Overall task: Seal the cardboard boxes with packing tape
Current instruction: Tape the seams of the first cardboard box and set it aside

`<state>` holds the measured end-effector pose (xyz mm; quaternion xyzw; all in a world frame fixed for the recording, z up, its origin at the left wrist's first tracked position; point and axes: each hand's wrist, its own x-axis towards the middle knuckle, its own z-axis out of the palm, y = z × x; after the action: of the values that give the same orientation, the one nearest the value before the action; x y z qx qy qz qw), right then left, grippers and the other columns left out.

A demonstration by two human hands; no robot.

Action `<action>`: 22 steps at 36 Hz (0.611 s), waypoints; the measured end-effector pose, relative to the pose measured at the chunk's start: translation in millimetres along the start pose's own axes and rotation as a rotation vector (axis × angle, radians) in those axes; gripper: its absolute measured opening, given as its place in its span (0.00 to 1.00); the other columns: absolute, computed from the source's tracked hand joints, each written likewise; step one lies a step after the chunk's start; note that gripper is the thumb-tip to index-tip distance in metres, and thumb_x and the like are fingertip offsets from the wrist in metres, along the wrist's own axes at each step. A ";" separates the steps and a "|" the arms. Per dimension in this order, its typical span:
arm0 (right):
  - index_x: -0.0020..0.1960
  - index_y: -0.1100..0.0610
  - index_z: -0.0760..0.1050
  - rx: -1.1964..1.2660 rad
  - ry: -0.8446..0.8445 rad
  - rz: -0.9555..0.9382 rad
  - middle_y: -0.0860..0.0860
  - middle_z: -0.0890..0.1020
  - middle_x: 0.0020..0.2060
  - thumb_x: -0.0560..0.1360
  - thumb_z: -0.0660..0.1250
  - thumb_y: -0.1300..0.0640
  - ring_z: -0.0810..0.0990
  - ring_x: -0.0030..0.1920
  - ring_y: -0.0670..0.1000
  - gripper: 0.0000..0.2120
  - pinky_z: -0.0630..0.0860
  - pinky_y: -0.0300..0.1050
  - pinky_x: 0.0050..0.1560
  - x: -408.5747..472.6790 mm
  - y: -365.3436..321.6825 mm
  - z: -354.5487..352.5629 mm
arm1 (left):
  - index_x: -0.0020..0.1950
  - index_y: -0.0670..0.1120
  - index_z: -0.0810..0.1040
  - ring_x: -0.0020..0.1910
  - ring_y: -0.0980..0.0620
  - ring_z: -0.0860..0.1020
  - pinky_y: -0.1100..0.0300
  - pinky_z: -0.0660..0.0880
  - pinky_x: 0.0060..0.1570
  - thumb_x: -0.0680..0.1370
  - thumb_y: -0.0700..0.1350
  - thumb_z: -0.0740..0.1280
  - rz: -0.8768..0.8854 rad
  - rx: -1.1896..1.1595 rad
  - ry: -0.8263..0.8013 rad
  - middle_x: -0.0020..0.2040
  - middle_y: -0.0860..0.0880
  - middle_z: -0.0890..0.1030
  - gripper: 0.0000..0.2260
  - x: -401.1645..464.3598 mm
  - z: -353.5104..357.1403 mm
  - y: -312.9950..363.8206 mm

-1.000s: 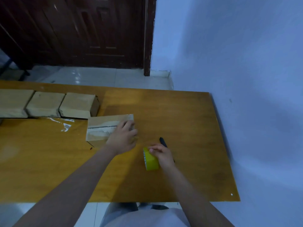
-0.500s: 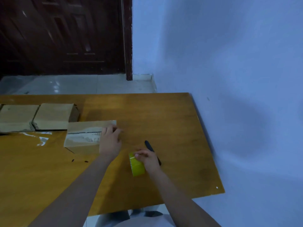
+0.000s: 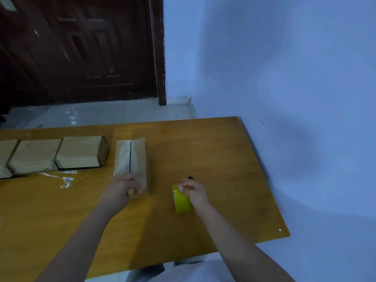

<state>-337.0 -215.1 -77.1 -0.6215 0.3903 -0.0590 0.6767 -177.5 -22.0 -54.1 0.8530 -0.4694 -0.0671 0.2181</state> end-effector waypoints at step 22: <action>0.37 0.55 0.80 0.007 0.151 -0.152 0.54 0.79 0.53 0.72 0.69 0.69 0.77 0.55 0.52 0.10 0.70 0.40 0.50 -10.9 -76.8 50.0 | 0.74 0.54 0.53 0.75 0.58 0.38 0.48 0.39 0.71 0.70 0.38 0.66 0.037 0.159 -0.537 0.77 0.56 0.46 0.37 4.3 -49.5 -58.9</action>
<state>-283.3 -186.1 -7.8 -0.6407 0.3917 -0.1581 0.6412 -113.9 17.1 -34.9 0.8104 -0.5296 -0.2497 0.0195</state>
